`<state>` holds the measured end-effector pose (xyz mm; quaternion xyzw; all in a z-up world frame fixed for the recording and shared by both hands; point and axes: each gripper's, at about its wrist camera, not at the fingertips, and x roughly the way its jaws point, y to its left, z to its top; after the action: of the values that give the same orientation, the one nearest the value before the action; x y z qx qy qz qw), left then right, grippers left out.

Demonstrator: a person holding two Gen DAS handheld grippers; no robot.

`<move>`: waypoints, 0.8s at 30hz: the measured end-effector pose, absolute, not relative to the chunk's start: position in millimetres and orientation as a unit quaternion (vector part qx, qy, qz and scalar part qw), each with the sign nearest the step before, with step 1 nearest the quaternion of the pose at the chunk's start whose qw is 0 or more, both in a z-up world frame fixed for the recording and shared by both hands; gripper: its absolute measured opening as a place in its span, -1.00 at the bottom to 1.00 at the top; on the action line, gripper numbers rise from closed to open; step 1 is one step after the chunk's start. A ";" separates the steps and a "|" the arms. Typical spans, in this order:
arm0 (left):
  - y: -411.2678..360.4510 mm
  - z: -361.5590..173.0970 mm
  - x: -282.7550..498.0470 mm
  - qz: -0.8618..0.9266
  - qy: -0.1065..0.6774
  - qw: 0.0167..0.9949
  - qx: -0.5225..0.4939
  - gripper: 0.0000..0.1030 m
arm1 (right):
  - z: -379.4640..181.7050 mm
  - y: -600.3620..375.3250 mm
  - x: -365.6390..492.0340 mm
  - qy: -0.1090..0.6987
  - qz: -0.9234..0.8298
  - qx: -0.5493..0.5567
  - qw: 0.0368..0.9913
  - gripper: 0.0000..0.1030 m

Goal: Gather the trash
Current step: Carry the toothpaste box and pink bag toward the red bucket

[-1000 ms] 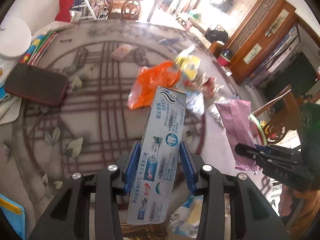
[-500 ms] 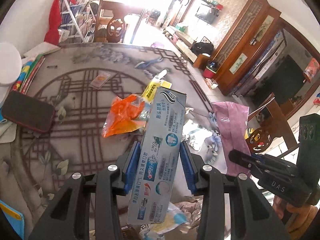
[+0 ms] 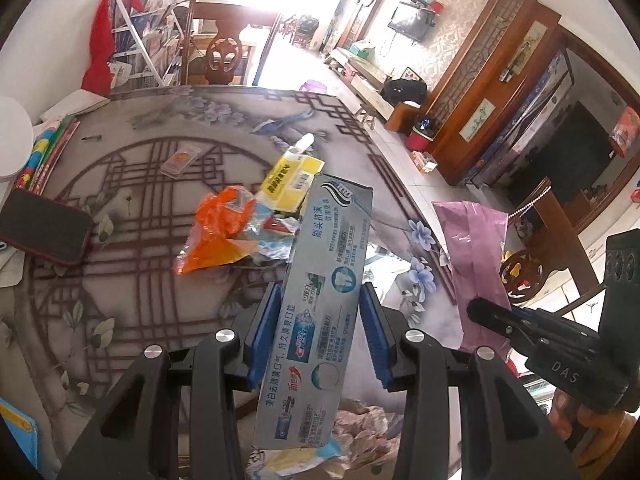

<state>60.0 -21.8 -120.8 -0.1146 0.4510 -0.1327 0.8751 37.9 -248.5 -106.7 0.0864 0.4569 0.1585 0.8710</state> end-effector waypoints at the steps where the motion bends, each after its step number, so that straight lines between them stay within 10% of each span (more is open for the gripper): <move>1: -24.8 -121.1 59.8 -0.133 0.452 0.875 -0.114 -0.26 | -106.7 -253.1 38.3 0.456 0.157 0.088 0.871 -0.72; 24: -134.5 -124.9 64.8 -0.117 0.466 0.870 -0.109 -0.25 | -112.6 -362.2 52.6 0.457 0.168 0.093 0.868 -0.72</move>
<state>64.8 -134.5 -125.0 -0.1086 0.4665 -0.1168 0.8700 52.6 -362.2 -112.6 0.0932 0.4575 0.1679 0.8683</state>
